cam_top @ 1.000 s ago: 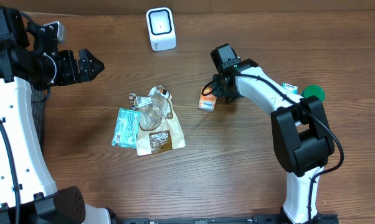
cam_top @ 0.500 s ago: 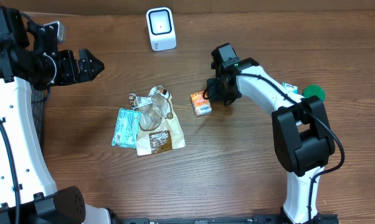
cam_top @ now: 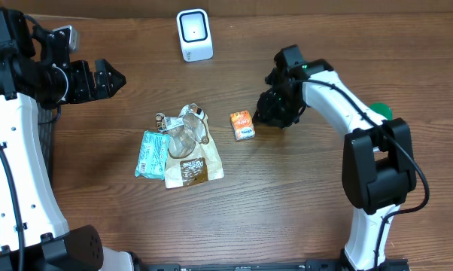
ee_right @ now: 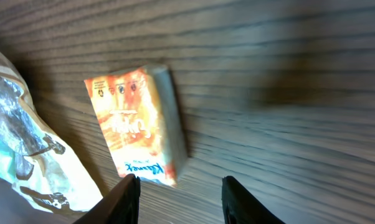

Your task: Scan the item barcode

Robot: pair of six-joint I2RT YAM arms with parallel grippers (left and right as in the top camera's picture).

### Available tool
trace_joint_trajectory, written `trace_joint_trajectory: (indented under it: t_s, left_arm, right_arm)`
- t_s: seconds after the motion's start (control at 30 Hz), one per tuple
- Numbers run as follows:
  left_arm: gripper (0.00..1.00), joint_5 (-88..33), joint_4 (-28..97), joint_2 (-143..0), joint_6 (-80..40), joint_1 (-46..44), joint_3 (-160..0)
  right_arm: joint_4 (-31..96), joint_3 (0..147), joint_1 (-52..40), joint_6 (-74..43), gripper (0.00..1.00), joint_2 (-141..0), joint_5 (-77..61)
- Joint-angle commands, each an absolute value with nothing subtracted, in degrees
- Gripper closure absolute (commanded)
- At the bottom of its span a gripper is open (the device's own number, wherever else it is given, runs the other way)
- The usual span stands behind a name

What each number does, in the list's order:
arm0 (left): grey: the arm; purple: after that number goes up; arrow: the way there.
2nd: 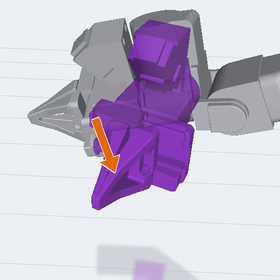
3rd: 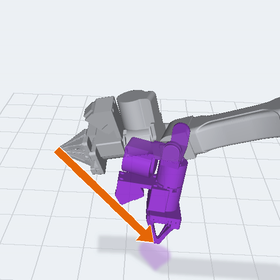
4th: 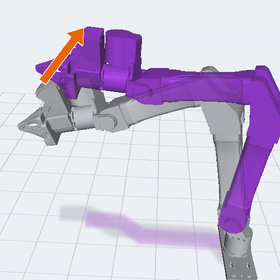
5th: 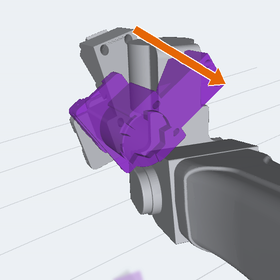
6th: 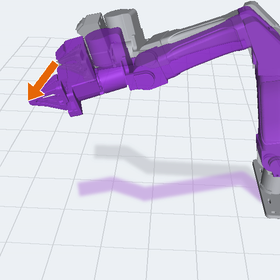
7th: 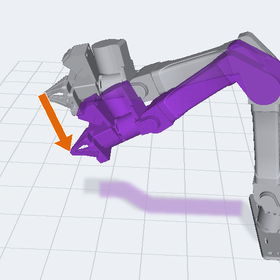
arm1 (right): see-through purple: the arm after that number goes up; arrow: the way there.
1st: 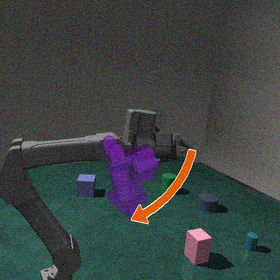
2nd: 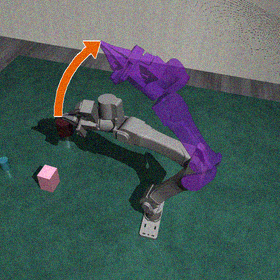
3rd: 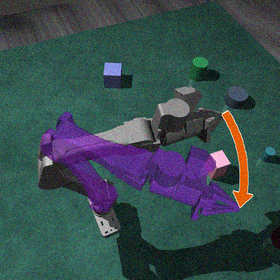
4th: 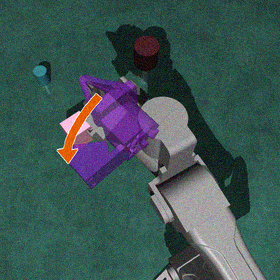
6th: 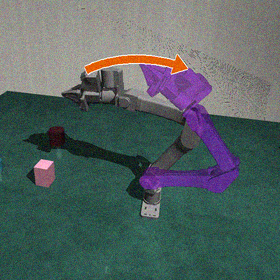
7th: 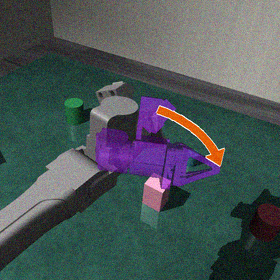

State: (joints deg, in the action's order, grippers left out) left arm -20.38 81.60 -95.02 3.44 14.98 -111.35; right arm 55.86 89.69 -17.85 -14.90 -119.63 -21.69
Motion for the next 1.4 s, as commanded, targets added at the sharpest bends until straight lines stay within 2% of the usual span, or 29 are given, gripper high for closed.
trace_joint_trajectory:
  t_s: [0.0,0.43,0.6,0.73,0.83,1.07,1.37]
  left_arm:
    - [0.0,-20.3,81.6,-94.4,4.7,14.5,-111.6]
    - [0.01,-20.4,81.6,-94.4,4.7,14.5,-111.6]
    - [0.0,-20.4,81.6,-94.4,4.7,14.5,-111.6]
    - [0.0,-20.4,81.6,-94.4,4.7,14.5,-111.6]
    - [0.0,-20.3,81.6,-94.4,4.7,14.6,-111.6]
    - [0.0,-20.3,81.6,-94.4,4.7,14.5,-111.6]
    - [0.0,-20.4,81.6,-94.4,4.7,14.5,-111.6]
  right_arm:
    - [52.6,86.6,-19.0,-18.3,0.6,-118.8,-24.1]
    - [44.0,79.2,-19.6,-22.2,0.62,-118.8,-24.1]
    - [41.6,77.8,-19.6,-23.9,0.76,-118.8,-24.1]
    - [41.2,77.6,-19.6,-24.1,0.96,-118.8,-24.4]
    - [41.1,77.7,-19.4,-23.9,0.96,-118.7,-26.6]
    - [40.7,78.5,-14.3,-14.7,0.96,-113.8,-48.6]
    - [37.0,78.5,-7.5,-14.5,0.96,-106.6,-76.8]
